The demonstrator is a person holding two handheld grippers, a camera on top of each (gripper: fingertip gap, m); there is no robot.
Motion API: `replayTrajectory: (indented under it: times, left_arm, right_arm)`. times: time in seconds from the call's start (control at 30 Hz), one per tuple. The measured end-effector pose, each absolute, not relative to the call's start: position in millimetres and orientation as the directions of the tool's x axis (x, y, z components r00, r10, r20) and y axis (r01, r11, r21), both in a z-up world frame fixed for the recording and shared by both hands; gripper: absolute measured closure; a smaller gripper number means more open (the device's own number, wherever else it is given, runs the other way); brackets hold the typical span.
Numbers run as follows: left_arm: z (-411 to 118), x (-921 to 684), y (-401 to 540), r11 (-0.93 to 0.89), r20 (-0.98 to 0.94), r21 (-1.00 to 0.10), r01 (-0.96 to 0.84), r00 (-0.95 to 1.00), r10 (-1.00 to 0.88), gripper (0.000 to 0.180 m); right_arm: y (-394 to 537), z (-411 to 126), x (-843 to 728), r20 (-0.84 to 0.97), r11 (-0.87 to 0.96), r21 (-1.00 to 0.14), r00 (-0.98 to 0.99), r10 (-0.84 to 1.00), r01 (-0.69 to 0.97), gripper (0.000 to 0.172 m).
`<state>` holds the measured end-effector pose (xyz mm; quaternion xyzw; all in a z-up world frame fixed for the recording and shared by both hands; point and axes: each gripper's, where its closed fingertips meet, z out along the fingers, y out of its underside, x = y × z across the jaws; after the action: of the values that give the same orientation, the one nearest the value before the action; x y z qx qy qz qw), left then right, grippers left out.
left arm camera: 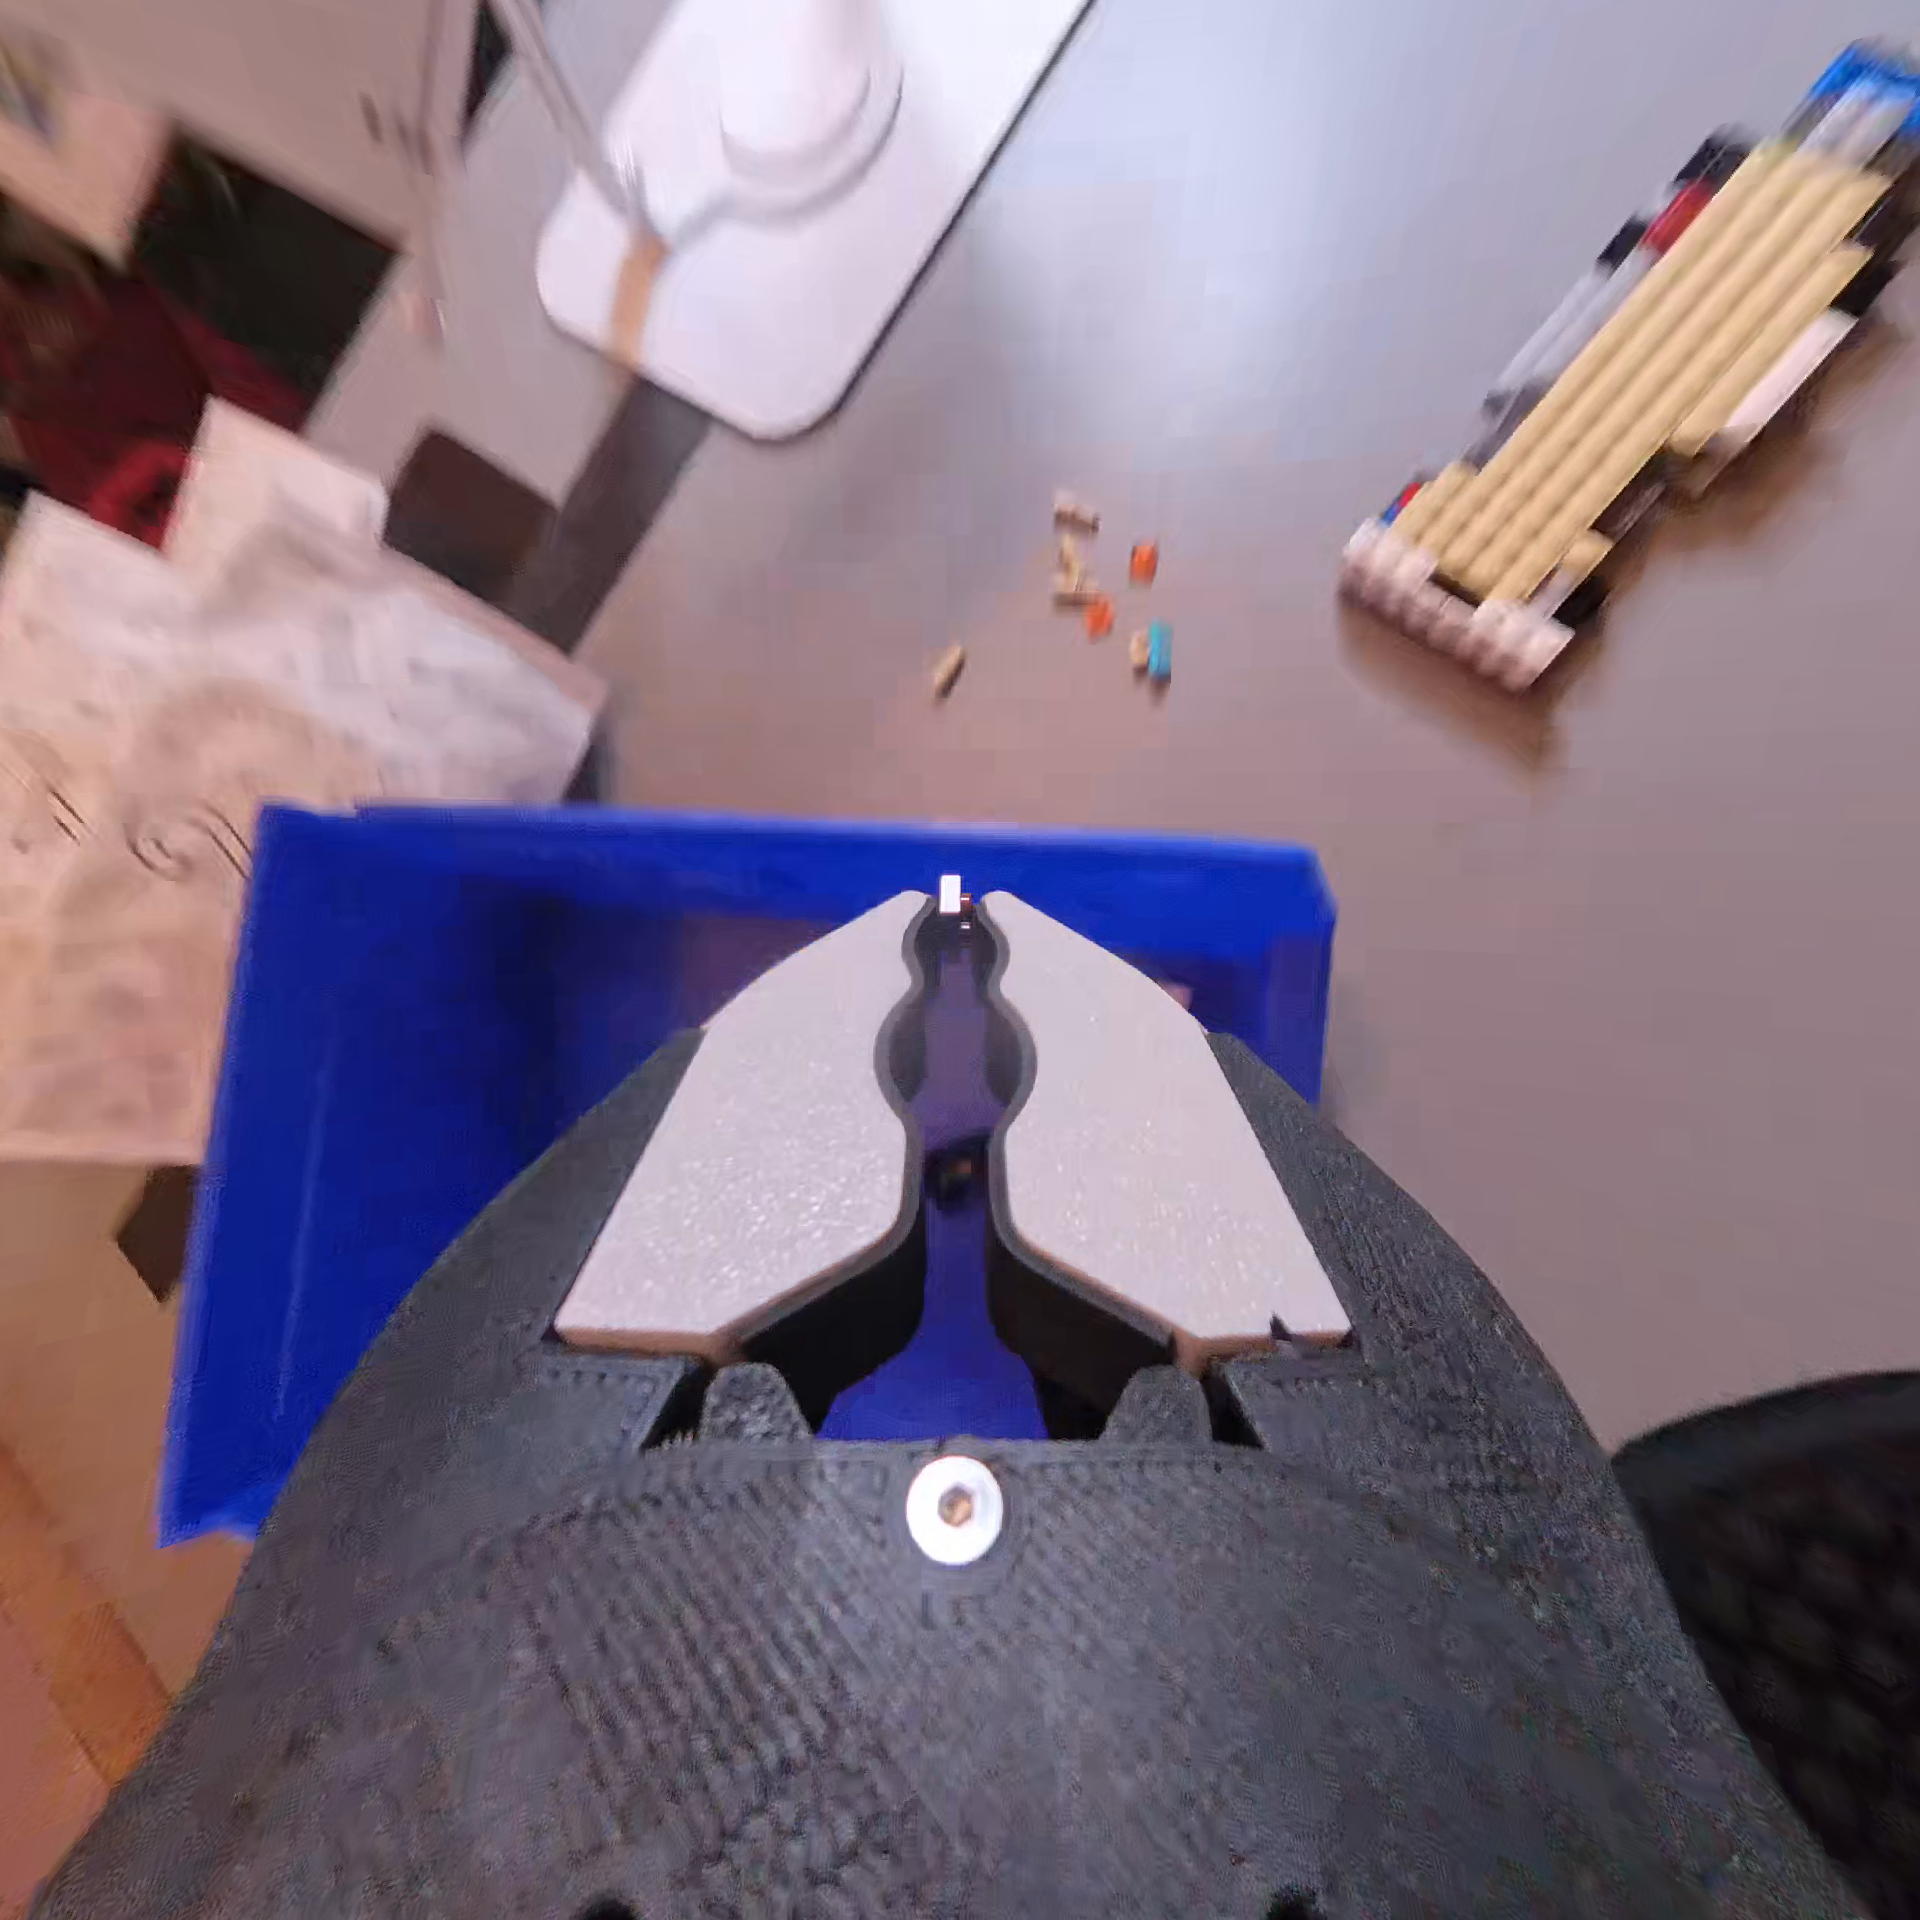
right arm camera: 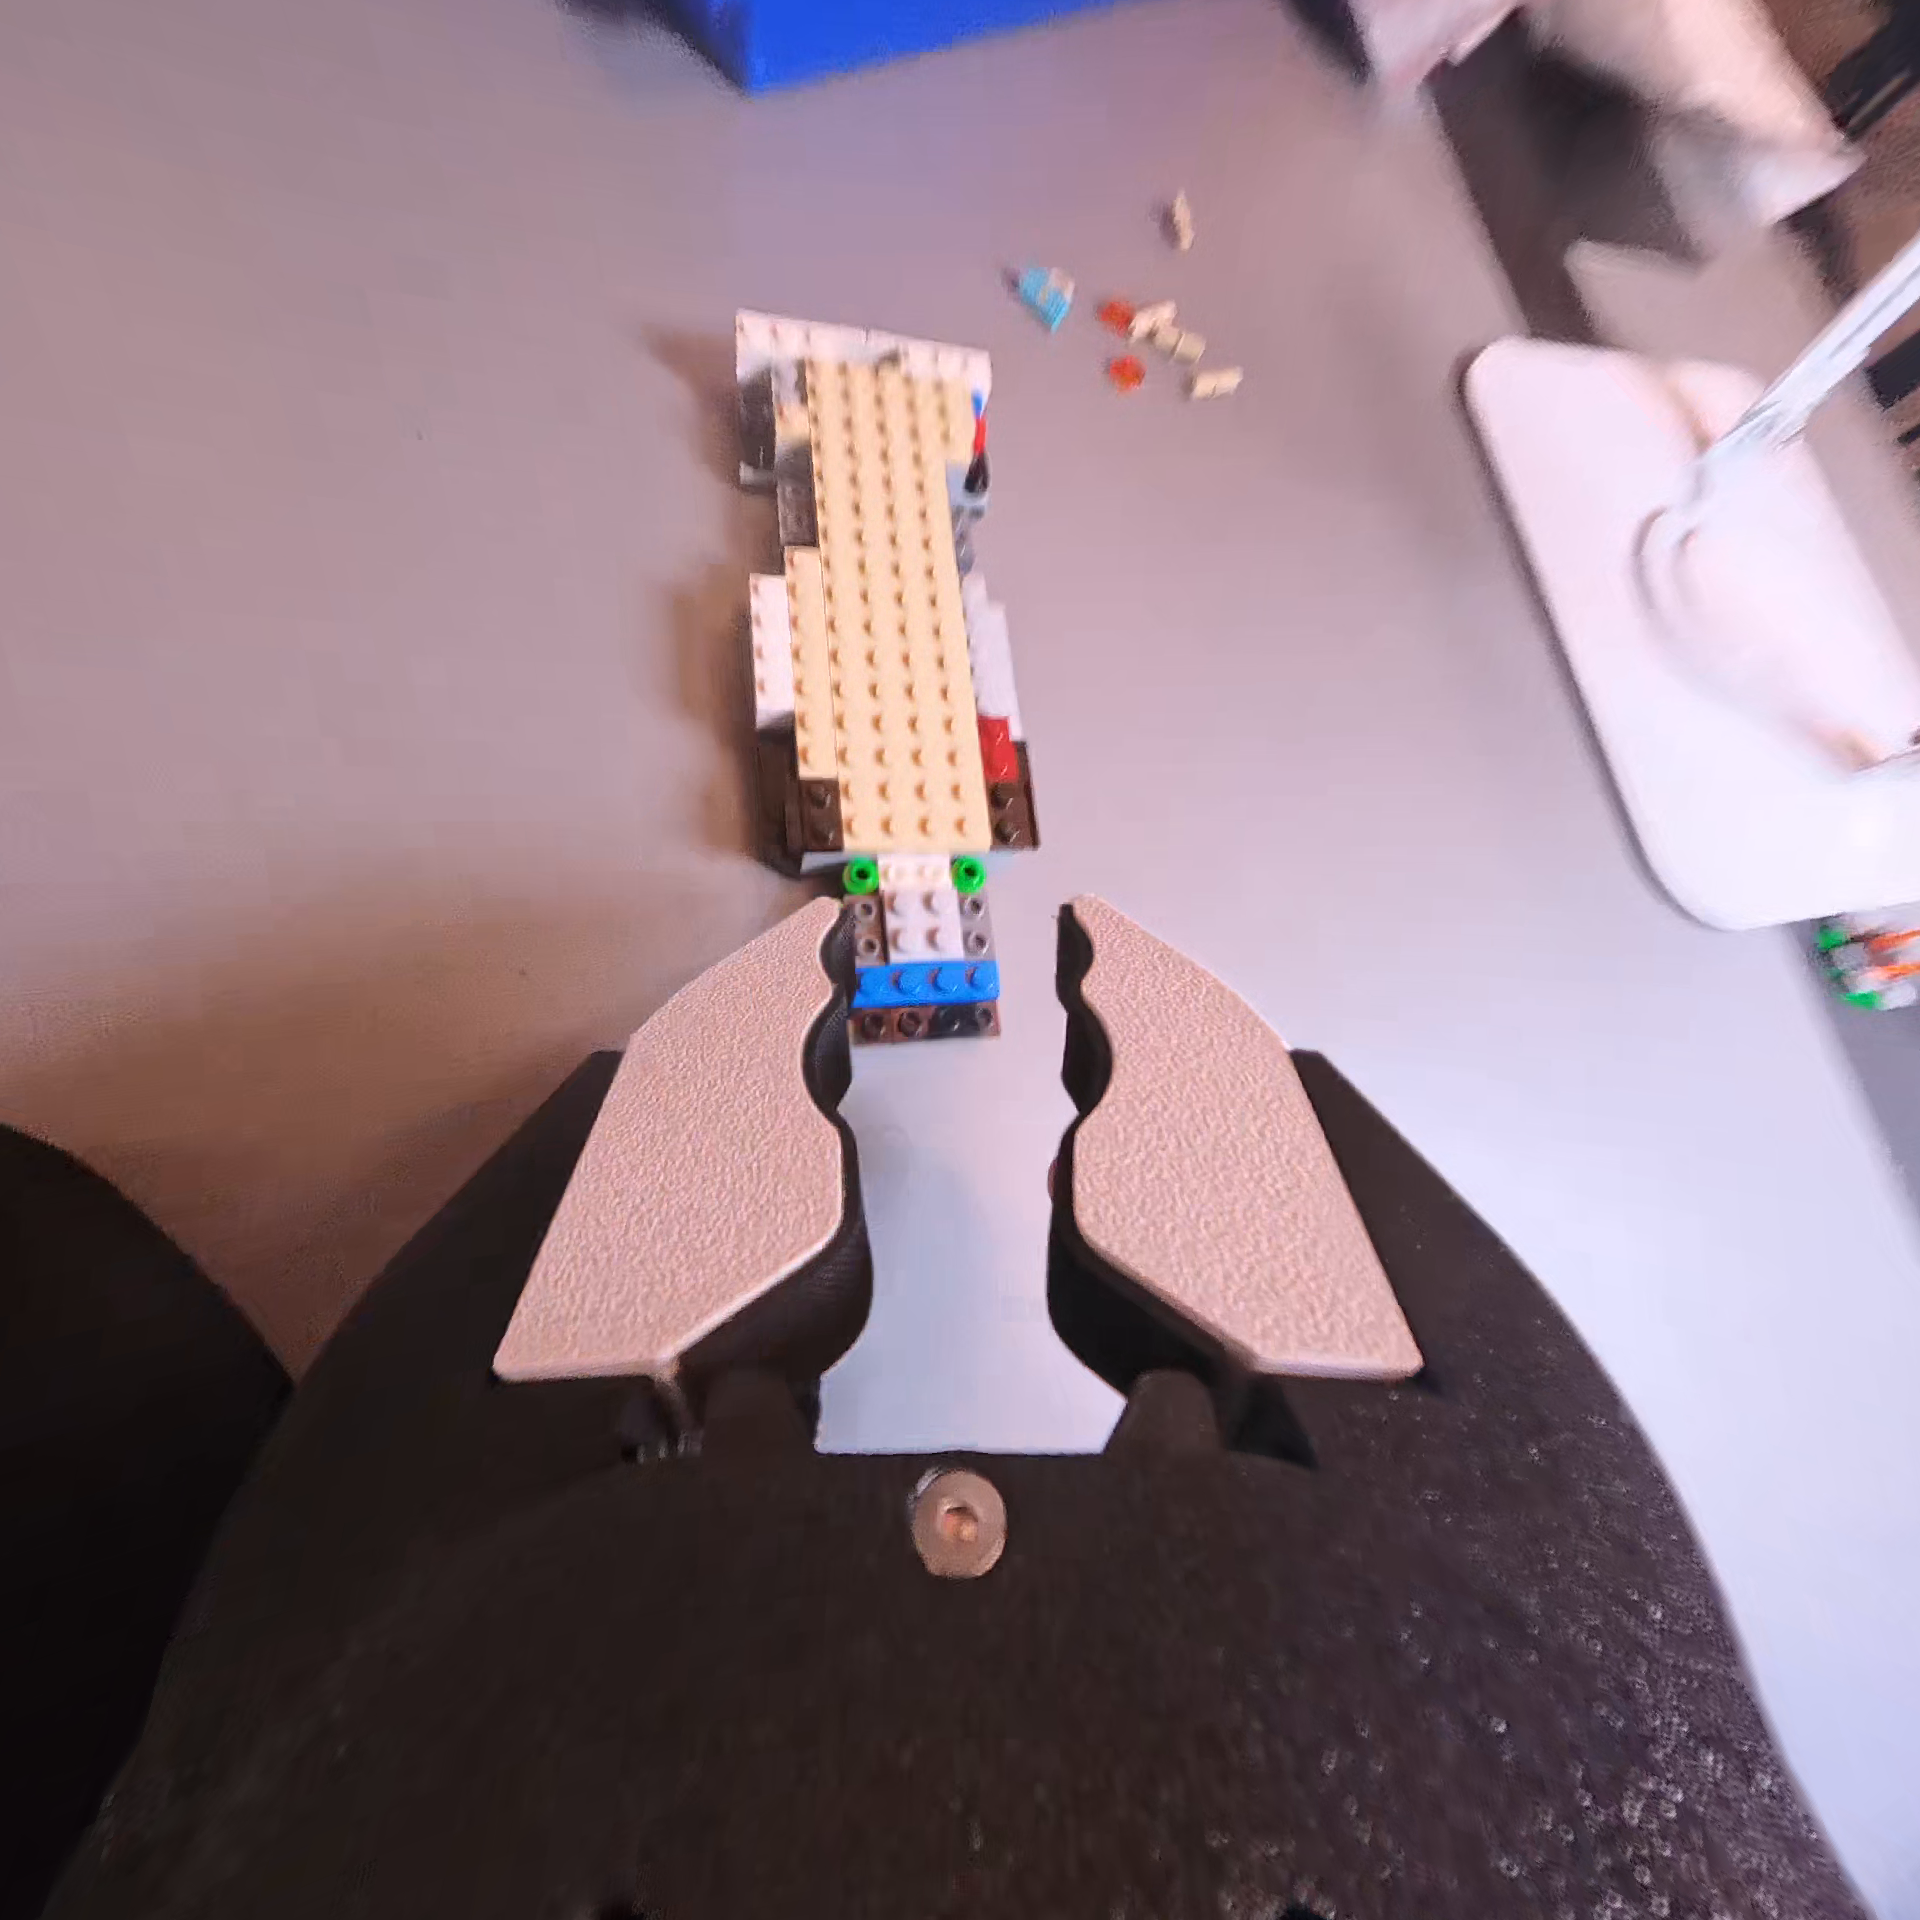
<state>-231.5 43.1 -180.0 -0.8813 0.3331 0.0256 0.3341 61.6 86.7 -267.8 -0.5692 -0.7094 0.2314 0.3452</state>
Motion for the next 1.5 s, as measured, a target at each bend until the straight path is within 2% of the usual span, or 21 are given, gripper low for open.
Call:
replayTrajectory:
  times: [0.03,0.1,0.17,0.27,0.37,0.47,0.53,0.63,0.73,0.87,1.03,1.17,1.23,1.3,1.5]
  left_arm:
    - [-195.1,-244.1,37.6,-0.602,-0.242,-0.539,-0.589,0.793,-0.559,0.173]
    - [-220.3,-259.7,27.8,-0.666,-0.207,-0.481,-0.57,0.812,-0.545,0.145]
    - [-237.2,-261.1,18.6,-0.673,-0.179,-0.442,-0.593,0.794,-0.581,0.126]
    - [-244.9,-261.7,14.3,-0.661,-0.19,-0.404,-0.632,0.765,-0.615,0.11]
    - [-228.4,-256.2,22.8,-0.602,-0.283,-0.429,-0.673,0.733,-0.618,0.115]
    - [-197.1,-207.9,30.3,-0.433,-0.347,-0.536,-0.725,0.656,-0.67,0.128]
    - [-189.1,-160.8,27.3,-0.314,-0.359,-0.564,-0.764,0.569,-0.74,0.129]
    - [-205.8,-92.0,23.3,-0.178,-0.349,-0.538,-0.824,0.41,-0.843,0.127]
    - [-248.1,-40.1,27.8,-0.103,-0.295,-0.473,-0.875,0.267,-0.917,0.12]
    - [-296.8,0.2,39.7,-0.109,-0.149,-0.444,-0.889,0.193,-0.97,0.106]
    - [-306.0,15.8,37.0,-0.069,-0.064,-0.436,-0.897,0.107,-0.992,0.11]
    - [-306.1,14.7,36.6,-0.063,-0.063,-0.425,-0.903,0.098,-0.993,0.111]
    - [-306.1,16.0,35.9,-0.066,-0.062,-0.438,-0.897,0.103,-0.993,0.111]
    - [-306.1,16.0,35.7,-0.074,-0.059,-0.449,-0.891,0.112,-0.992,0.111]
    - [-305.9,13.0,35.6,-0.135,-0.051,-0.483,-0.865,0.181,-0.982,0.112]
  right_arm:
    - [86.6,-274.1,62.0,0.194,0.225,-0.716,-0.121,0.974,0.661,0.134]
    - [84.4,-281.5,60.9,0.164,0.214,-0.704,-0.138,0.977,0.678,0.132]
    - [82.6,-284.1,58.6,0.15,0.211,-0.695,-0.149,0.977,0.687,0.132]
    - [81.4,-286.3,55.6,0.132,0.202,-0.683,-0.154,0.979,0.702,0.132]
    - [80.1,-289.5,54.2,0.105,0.184,-0.675,-0.153,0.983,0.715,0.136]
    - [82.3,-292.1,54.1,0.086,0.16,-0.673,-0.139,0.987,0.722,0.144]
    - [81.3,-292.0,54.0,0.066,0.152,-0.675,-0.146,0.987,0.722,0.145]
    - [75.0,-292.0,52.8,0.075,0.181,-0.68,-0.178,0.981,0.71,0.148]
    - [67.0,-291.9,52.7,0.071,0.192,-0.687,-0.198,0.978,0.701,0.148]
    - [54.1,-291.4,52.7,0.057,0.187,-0.698,-0.207,0.977,0.691,0.148]
    - [40.5,-289.2,55.0,0.021,0.174,-0.713,-0.227,0.974,0.68,0.146]
    - [44.3,-294.0,58.7,-0.001,0.162,-0.663,-0.217,0.976,0.731,0.12]
    - [40.4,-299.1,54.1,0.0,0.166,-0.648,-0.218,0.976,0.743,0.116]
    - [41.7,-299.3,48.0,0.042,0.176,-0.638,-0.195,0.98,0.75,0.137]
    - [42.0,-299.1,48.2,0.091,0.111,-0.627,-0.07,0.993,0.771,0.139]
